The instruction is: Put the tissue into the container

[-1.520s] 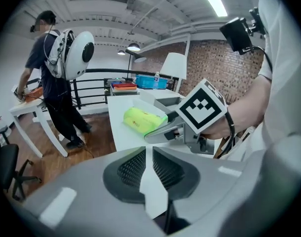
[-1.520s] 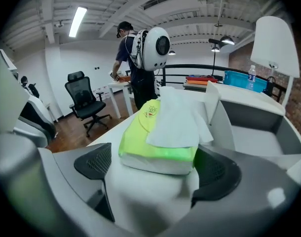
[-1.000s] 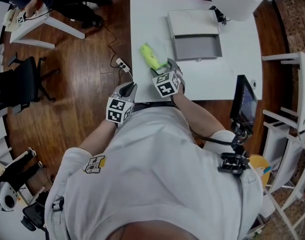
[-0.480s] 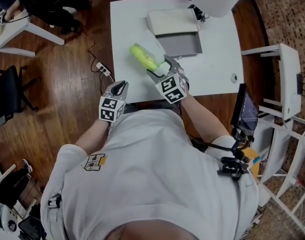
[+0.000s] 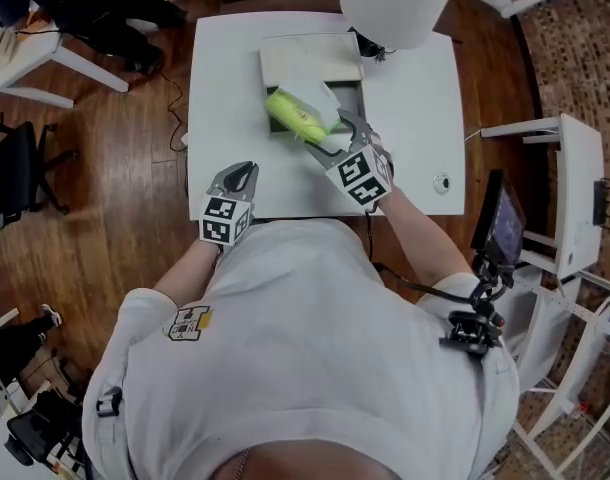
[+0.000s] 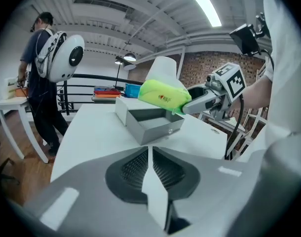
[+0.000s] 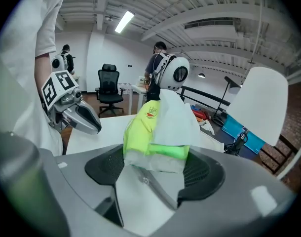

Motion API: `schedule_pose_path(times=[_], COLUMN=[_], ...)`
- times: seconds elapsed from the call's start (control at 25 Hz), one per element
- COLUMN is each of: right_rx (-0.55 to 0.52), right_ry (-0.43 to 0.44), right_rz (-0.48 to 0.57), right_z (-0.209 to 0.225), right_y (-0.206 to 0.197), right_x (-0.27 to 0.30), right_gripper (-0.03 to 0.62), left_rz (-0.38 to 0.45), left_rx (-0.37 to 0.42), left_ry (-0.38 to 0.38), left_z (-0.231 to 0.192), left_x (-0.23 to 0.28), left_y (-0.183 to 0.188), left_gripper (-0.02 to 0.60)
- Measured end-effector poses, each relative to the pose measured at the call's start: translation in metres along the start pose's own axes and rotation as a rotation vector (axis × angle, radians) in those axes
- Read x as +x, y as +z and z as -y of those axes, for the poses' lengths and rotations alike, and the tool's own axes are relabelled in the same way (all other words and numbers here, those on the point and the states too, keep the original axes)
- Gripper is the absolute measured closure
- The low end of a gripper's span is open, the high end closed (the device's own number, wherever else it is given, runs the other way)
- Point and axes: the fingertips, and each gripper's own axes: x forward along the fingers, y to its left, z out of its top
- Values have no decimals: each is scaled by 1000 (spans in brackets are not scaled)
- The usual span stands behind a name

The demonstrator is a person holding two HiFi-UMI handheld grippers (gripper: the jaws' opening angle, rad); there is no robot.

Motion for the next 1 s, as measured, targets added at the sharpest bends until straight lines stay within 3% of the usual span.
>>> schedule_pose_path(times=[0.32, 0.56, 0.84, 1.0], right_rx=[-173, -418, -617, -695], right_ry=[136, 314, 478, 521], right_rz=[23, 5, -78, -122], right_z=[58, 76, 69, 63], right_y=[-18, -30, -49, -63], right_x=[-21, -7, 13, 21], right_gripper=[252, 252, 250, 250], left_rz=[-8, -38, -74, -77], left_rx=[-17, -30, -50, -52], left_ry=[56, 87, 126, 149], left_z=[32, 31, 30, 37], left_x=[24, 33, 20, 13], left_y=[7, 5, -9, -11], left_gripper=[566, 566, 566, 565])
